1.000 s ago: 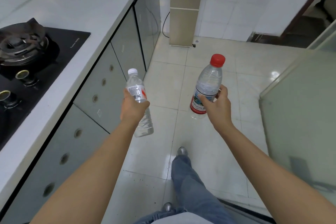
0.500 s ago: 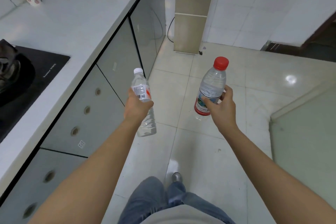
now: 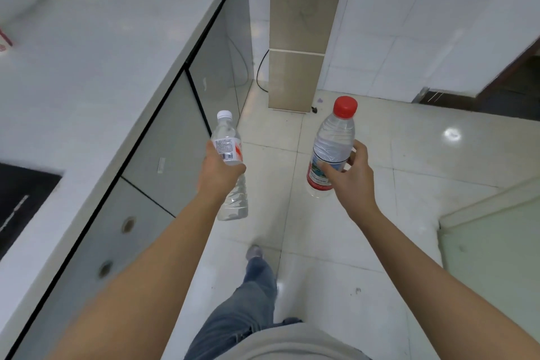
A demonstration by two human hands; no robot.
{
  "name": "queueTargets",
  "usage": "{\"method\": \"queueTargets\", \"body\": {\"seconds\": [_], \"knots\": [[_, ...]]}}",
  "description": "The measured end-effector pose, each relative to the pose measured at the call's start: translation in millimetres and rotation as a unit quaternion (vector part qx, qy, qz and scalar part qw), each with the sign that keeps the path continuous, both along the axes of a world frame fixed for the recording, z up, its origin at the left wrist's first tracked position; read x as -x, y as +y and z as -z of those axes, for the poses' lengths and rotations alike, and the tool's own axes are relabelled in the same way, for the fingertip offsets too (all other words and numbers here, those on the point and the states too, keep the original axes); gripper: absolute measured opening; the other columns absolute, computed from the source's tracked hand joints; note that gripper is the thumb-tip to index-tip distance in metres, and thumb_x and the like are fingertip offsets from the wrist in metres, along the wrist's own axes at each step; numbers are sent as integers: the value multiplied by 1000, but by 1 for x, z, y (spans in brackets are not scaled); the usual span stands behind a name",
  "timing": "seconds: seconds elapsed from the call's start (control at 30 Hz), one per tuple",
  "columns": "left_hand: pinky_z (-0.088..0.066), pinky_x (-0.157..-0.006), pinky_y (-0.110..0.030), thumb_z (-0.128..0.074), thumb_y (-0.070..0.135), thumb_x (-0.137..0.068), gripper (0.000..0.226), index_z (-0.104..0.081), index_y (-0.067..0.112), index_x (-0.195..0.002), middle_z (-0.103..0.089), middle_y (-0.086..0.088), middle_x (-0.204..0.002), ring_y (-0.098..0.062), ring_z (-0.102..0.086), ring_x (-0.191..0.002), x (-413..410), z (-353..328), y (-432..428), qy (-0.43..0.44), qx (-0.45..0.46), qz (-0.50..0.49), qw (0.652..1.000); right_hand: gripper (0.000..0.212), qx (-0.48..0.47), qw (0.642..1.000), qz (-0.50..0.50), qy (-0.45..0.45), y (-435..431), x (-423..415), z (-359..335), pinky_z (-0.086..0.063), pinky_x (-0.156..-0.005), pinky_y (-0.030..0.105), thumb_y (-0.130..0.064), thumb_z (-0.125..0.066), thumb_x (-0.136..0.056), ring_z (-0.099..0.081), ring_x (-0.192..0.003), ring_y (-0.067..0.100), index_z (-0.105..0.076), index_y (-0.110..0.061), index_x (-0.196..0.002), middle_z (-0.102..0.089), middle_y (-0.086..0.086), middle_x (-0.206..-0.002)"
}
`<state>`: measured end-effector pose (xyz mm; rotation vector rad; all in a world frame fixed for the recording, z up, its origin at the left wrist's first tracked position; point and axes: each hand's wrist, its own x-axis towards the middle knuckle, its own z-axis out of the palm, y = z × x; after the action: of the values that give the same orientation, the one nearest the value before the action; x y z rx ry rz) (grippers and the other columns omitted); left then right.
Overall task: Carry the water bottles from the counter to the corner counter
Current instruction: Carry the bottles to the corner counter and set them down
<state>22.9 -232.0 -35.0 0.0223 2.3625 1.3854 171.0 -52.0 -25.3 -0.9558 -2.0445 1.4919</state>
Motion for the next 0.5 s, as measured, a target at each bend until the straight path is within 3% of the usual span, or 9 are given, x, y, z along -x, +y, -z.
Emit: {"method": "queueTargets", "body": {"seconds": [0.3,0.5], "knots": [[-52,-89,-52,-68,10,-70,70,-35,21,-130,-58,-7,-106,-30,-61,-95,146,-11,72,18,14,52,998,66,-8,1000,30,2,54,138,-10,-44,-75,27,-25,-71,-74,-53,-93,14,-33,-23,-127,-51,-9,-105],[-53,-86,-46,-68,11,-72,68,-34,21,-130,-58,-4,-103,-26,-61,-91,221,-17,112,24,0,46,999,65,-16,999,33,19,95,212,-15,-40,-67,12,-25,-71,-74,-53,-93,11,-34,-23,-126,-51,-11,-106]]}}
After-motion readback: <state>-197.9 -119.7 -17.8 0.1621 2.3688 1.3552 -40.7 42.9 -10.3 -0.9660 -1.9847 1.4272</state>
